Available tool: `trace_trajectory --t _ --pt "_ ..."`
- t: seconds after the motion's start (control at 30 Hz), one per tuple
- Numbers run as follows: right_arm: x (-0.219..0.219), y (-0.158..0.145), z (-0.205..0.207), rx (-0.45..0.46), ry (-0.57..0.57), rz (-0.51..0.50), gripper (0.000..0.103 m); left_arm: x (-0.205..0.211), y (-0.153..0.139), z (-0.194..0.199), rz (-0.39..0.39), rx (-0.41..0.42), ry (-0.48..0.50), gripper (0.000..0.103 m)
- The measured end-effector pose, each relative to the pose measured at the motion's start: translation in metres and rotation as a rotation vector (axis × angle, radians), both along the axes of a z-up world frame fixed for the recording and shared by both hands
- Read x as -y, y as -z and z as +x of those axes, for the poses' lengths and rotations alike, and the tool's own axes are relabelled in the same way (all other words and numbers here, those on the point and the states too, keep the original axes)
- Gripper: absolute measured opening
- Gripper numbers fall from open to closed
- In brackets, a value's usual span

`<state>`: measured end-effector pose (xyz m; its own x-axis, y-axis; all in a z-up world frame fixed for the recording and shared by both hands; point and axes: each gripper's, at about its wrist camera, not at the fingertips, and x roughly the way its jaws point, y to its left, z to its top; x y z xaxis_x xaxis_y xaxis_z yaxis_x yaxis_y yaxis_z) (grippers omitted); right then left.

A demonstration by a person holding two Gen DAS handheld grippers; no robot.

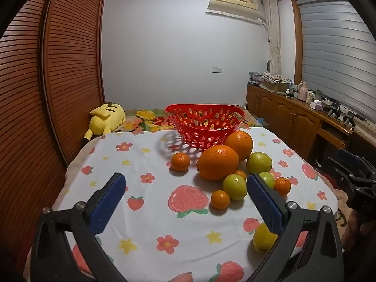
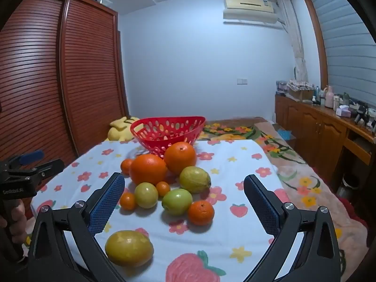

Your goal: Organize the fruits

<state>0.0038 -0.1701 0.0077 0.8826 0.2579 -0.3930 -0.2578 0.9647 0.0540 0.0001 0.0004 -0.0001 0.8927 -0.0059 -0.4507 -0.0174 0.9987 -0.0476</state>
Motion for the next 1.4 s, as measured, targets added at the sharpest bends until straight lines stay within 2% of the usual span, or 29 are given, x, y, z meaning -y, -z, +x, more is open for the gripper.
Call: trace_trajectory --t 0.2,0.23,1.4 --pt "-0.0005 -0.0003 -0.0006 0.005 0.0 -0.003 0.103 -0.0039 0.0 0.0015 0.001 0.002 0.0 0.103" --pt "-0.0005 -0.0003 -0.0008 0.006 0.0 -0.003 0.103 0.0014 -0.0001 -0.0008 0.021 0.011 -0.001 0.103" --pt "-0.0043 -0.0008 -0.0019 0.008 -0.003 -0.009 0.103 -0.0039 -0.0002 -0.0062 0.013 0.011 -0.01 0.103"
